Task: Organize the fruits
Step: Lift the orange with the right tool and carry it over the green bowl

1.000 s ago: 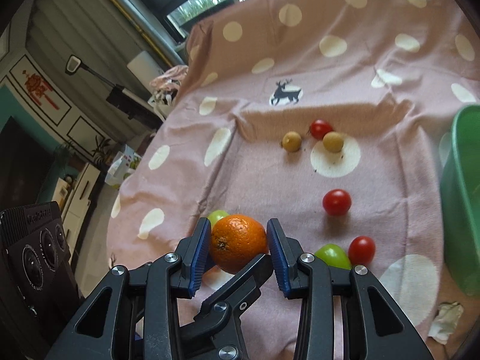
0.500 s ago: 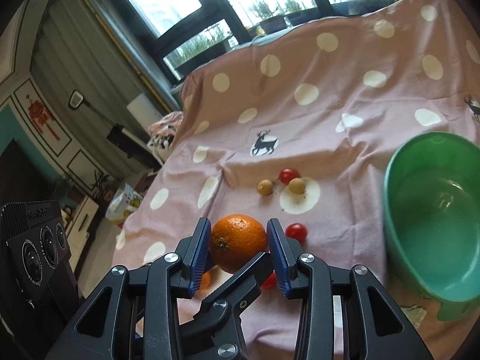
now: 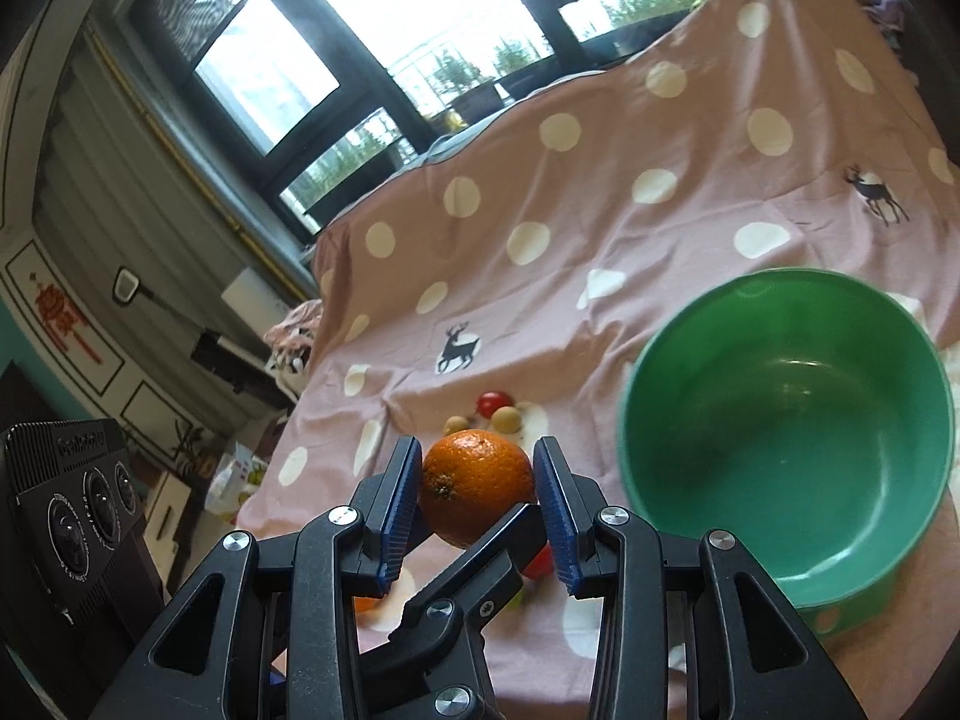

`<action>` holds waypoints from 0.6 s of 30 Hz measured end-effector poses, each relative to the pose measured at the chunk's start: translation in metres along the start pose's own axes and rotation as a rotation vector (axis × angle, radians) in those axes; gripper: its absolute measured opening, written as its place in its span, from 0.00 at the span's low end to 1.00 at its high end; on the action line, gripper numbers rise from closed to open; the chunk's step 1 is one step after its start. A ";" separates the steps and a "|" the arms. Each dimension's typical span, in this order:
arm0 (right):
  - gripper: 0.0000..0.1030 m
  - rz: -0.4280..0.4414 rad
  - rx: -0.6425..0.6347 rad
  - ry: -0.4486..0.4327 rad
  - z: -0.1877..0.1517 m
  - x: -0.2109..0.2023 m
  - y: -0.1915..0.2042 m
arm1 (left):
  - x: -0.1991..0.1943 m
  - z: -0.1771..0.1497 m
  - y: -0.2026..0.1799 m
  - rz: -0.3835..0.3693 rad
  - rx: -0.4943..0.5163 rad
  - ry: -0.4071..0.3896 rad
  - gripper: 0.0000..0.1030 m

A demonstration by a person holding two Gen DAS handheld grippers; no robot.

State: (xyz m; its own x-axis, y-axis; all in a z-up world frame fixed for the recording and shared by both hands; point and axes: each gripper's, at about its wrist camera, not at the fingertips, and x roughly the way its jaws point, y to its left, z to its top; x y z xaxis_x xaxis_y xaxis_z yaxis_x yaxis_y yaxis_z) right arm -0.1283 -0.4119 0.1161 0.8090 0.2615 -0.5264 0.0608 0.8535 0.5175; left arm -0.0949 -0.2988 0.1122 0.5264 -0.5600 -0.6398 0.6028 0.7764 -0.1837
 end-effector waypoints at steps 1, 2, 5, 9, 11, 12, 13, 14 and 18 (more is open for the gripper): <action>0.40 -0.009 0.008 -0.005 0.001 -0.002 -0.003 | 0.003 0.001 -0.003 -0.010 0.007 0.004 0.41; 0.40 -0.016 0.016 -0.010 0.001 -0.004 -0.007 | 0.005 0.001 -0.006 -0.020 0.014 0.008 0.41; 0.40 -0.044 0.039 -0.022 0.002 -0.009 -0.017 | 0.014 0.002 -0.012 -0.053 0.028 0.020 0.41; 0.40 -0.086 0.068 -0.034 0.003 -0.014 -0.029 | 0.023 0.002 -0.021 -0.090 0.044 0.038 0.41; 0.40 -0.099 0.083 -0.036 0.004 -0.015 -0.036 | 0.029 0.003 -0.025 -0.106 0.052 0.049 0.41; 0.40 -0.106 0.089 -0.037 0.004 -0.016 -0.038 | 0.031 0.004 -0.027 -0.114 0.056 0.054 0.41; 0.40 -0.114 0.097 -0.039 0.004 -0.017 -0.041 | 0.033 0.004 -0.029 -0.121 0.061 0.057 0.41; 0.40 -0.122 0.103 -0.041 0.004 -0.018 -0.043 | 0.035 0.004 -0.031 -0.129 0.066 0.061 0.41; 0.40 -0.146 0.130 -0.055 0.003 -0.022 -0.052 | 0.041 0.004 -0.039 -0.154 0.089 0.073 0.41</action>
State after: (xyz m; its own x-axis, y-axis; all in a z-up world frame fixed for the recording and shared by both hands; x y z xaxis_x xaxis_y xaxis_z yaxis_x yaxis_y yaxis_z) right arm -0.1474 -0.4634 0.1034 0.8163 0.1111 -0.5668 0.2522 0.8143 0.5228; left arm -0.0945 -0.3534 0.0958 0.3807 -0.6450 -0.6626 0.7254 0.6526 -0.2186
